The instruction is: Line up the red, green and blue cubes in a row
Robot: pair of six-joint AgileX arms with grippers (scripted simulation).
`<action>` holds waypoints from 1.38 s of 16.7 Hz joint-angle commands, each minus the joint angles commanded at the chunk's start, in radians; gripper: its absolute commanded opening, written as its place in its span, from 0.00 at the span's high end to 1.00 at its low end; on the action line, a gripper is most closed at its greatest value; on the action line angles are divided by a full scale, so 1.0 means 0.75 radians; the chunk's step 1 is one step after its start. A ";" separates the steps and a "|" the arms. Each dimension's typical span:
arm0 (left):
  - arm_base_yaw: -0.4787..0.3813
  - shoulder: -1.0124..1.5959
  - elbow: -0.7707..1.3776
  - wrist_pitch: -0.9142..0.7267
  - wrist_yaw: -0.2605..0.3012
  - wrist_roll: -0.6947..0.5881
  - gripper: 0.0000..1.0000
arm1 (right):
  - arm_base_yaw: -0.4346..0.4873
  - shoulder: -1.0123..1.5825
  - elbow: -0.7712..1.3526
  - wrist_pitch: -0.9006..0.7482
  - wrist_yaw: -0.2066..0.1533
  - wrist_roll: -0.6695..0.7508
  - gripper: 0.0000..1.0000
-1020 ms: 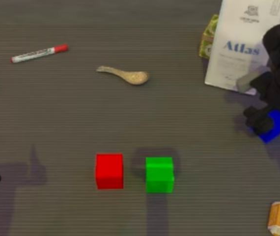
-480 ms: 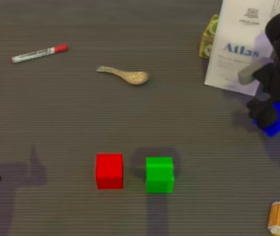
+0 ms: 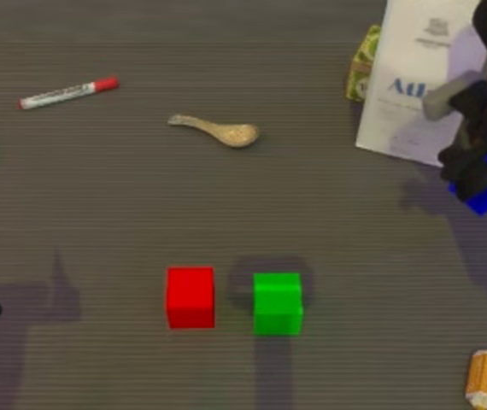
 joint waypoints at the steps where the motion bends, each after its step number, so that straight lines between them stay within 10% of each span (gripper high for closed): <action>1: 0.000 0.000 0.000 0.000 0.000 0.000 0.00 | 0.001 -0.001 0.000 0.000 0.000 0.003 1.00; 6: 0.000 0.000 0.000 0.000 0.000 0.000 0.00 | 0.109 -0.036 -0.039 0.000 0.001 0.219 1.00; 17: 0.000 0.000 0.000 0.000 0.000 0.000 0.00 | 0.590 -0.228 -0.262 0.010 0.017 1.328 1.00; 23: 0.000 0.000 0.000 0.000 0.000 0.000 0.00 | 0.677 -0.280 -0.300 0.024 0.024 1.490 1.00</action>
